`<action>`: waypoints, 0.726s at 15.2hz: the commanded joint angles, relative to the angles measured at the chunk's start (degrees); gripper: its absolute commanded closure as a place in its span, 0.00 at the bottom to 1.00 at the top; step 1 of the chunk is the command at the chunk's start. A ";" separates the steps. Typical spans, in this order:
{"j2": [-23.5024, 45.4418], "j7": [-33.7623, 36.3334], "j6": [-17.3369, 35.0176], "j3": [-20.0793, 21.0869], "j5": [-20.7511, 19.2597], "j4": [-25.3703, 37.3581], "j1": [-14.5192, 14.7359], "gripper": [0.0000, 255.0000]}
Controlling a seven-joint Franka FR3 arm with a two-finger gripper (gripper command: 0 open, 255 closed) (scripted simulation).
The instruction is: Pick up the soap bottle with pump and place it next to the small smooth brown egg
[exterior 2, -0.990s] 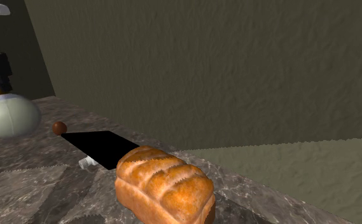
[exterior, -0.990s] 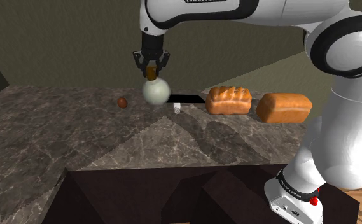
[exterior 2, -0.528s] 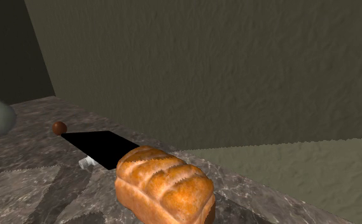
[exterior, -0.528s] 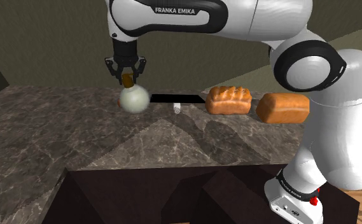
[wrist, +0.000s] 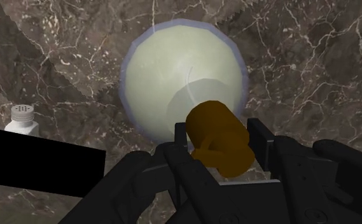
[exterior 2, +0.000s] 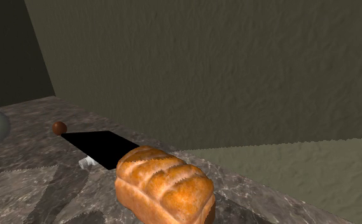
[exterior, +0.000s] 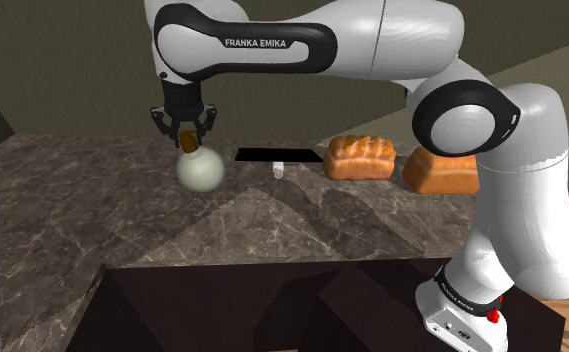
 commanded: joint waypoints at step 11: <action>-0.85 0.37 9.87 -0.02 -0.11 -10.66 -0.06 1.00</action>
